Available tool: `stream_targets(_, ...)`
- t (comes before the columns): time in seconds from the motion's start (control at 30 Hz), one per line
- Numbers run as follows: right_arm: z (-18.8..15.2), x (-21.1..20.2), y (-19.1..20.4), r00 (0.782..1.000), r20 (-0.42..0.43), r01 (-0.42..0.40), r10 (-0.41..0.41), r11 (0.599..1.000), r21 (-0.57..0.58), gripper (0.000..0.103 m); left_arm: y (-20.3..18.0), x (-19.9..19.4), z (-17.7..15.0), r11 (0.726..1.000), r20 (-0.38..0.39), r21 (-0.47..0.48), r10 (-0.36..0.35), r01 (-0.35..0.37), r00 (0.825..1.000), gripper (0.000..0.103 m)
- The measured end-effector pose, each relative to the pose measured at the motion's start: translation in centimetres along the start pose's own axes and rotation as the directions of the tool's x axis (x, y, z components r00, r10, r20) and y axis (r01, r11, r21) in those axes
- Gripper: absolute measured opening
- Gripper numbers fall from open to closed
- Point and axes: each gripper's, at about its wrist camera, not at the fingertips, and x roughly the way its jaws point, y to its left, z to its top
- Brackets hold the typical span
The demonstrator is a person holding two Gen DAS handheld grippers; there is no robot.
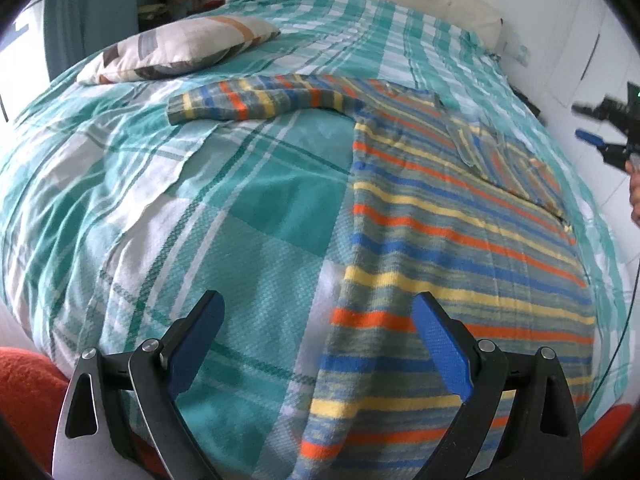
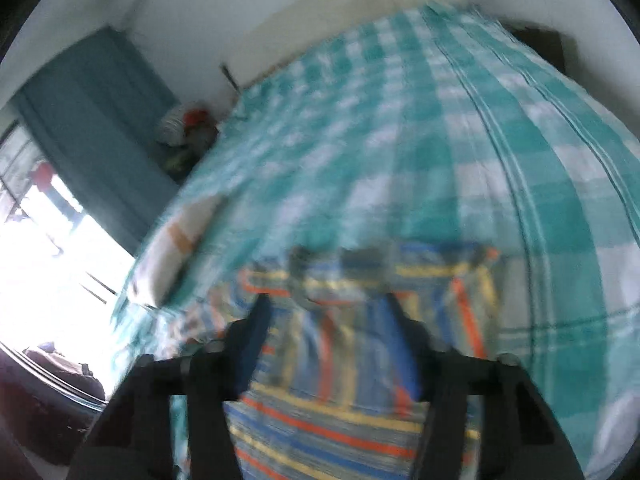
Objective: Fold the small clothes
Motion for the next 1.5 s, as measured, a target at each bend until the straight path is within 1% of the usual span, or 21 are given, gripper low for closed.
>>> stream_targets(0.13, -2.4, 4.2, -3.1, 0.993, -0.116, 0.023, -0.020, 1.000, 0.021, 0.043, -0.9, 0.6, -0.2, 0.999, -0.014, 0.036, 0.015, -0.014, 1.000, 0.096)
stream_targets(0.2, -4.7, 6.4, -6.1, 0.963, -0.176, 0.207, -0.203, 0.978, 0.003, 0.043, -1.3, 0.8, -0.4, 0.998, -0.015, 0.058, 0.026, -0.025, 1.000, 0.096)
stream_targets(0.23, -5.3, 6.9, -7.4, 0.944, -0.192, 0.273, -0.269, 0.962, -0.007, 0.031, -1.6, 0.8, -0.5, 0.997, -0.015, 0.071, 0.030, -0.029, 0.999, 0.096)
stream_targets(0.27, -5.8, 6.6, -9.0, 0.936, -0.184, 0.305, -0.300, 0.952, -0.002, 0.007, -1.7, 0.8, -0.5, 0.997, -0.017, 0.078, 0.031, -0.030, 0.999, 0.096)
stream_targets(0.3, -5.8, 5.9, -9.6, 0.935, -0.164, 0.319, -0.313, 0.948, 0.007, 0.000, -1.8, 0.8, -0.6, 0.996, -0.019, 0.084, 0.031, -0.030, 0.999, 0.096)
stream_targets(0.33, -5.8, 5.1, -9.7, 0.930, -0.147, 0.343, -0.338, 0.939, 0.009, 0.000, -1.9, 0.8, -0.7, 0.996, -0.021, 0.087, 0.030, -0.028, 0.999, 0.096)
stream_targets(0.37, -5.7, 3.9, -9.1, 0.909, -0.121, 0.401, -0.400, 0.916, -0.015, 0.014, -2.0, 0.9, -0.7, 0.996, -0.022, 0.091, 0.027, -0.025, 0.999, 0.096)
stream_targets(0.4, -5.7, 3.3, -8.5, 0.909, -0.108, 0.401, -0.403, 0.915, -0.036, 0.018, -2.1, 0.9, -0.7, 0.995, -0.024, 0.094, 0.022, -0.020, 0.999, 0.096)
stream_targets(0.43, -6.0, 2.2, -7.3, 0.930, -0.095, 0.348, -0.355, 0.934, -0.074, 0.019, -2.3, 1.0, -0.7, 0.995, -0.025, 0.097, 0.018, -0.015, 1.000, 0.096)
stream_targets(0.57, -9.5, -0.5, -3.0, 0.966, -0.125, 0.199, -0.227, 0.959, -0.203, 0.019, -3.4, 0.9, -0.7, 0.992, -0.017, 0.127, 0.003, -0.001, 1.000, 0.096)
stream_targets(0.63, -12.9, -1.3, -1.6, 0.970, -0.183, 0.107, -0.158, 0.960, -0.260, 0.019, -4.4, 0.6, -1.1, 0.986, -0.012, 0.168, -0.013, 0.015, 1.000, 0.096)
stream_targets(0.67, -15.1, -1.2, -1.2, 0.962, -0.222, 0.092, -0.159, 0.954, -0.285, 0.019, -4.9, 0.5, -1.4, 0.982, -0.011, 0.188, -0.016, 0.018, 1.000, 0.096)
stream_targets(0.77, -20.9, -1.6, -3.0, 0.922, -0.278, 0.176, -0.271, 0.929, -0.325, 0.020, -6.8, 1.6, -2.9, 0.956, -0.089, 0.291, -0.016, 0.042, 0.996, 0.097)
stream_targets(0.83, -22.5, -4.0, -4.3, 0.930, -0.239, 0.216, -0.280, 0.941, -0.261, 0.019, -7.9, 2.7, -4.4, 0.931, -0.140, 0.364, 0.038, 0.015, 0.989, 0.097)
stream_targets(0.9, -23.8, -6.7, -4.1, 0.918, -0.191, 0.297, -0.348, 0.921, -0.250, 0.024, -8.5, 2.1, -4.9, 0.919, -0.108, 0.394, 0.049, -0.003, 0.993, 0.097)
stream_targets(0.97, -25.4, -9.2, -2.2, 0.932, -0.145, 0.284, -0.333, 0.917, -0.279, 0.024, -8.8, 1.5, -5.0, 0.916, -0.121, 0.399, 0.022, 0.028, 0.992, 0.097)
stream_targets(1.07, -28.6, -10.2, 0.7, 0.953, -0.149, 0.207, -0.265, 0.925, -0.317, 0.024, -9.0, 1.3, -5.4, 0.915, -0.132, 0.402, 0.011, 0.043, 0.991, 0.098)
stream_targets(1.13, -31.1, -9.2, 1.5, 0.950, -0.194, 0.176, -0.243, 0.934, -0.312, 0.030, -9.1, 1.8, -5.8, 0.911, -0.151, 0.411, 0.026, 0.039, 0.988, 0.103)
stream_targets(1.23, -33.9, -8.0, 0.0, 0.931, -0.232, 0.223, -0.282, 0.942, -0.249, 0.035, -8.7, 2.3, -6.3, 0.917, -0.156, 0.396, 0.008, 0.055, 0.988, 0.103)
stream_targets(1.3, -34.2, -8.9, 0.6, 0.935, -0.185, 0.252, -0.301, 0.936, -0.246, 0.036, -8.4, 2.3, -6.3, 0.920, -0.156, 0.386, -0.014, 0.074, 0.988, 0.103)
stream_targets(1.5, -32.9, -10.7, 3.1, 0.948, 0.004, 0.304, -0.318, 0.904, -0.300, 0.063, -8.5, 2.3, -6.9, 0.911, -0.123, 0.407, -0.017, 0.066, 0.992, 0.103)
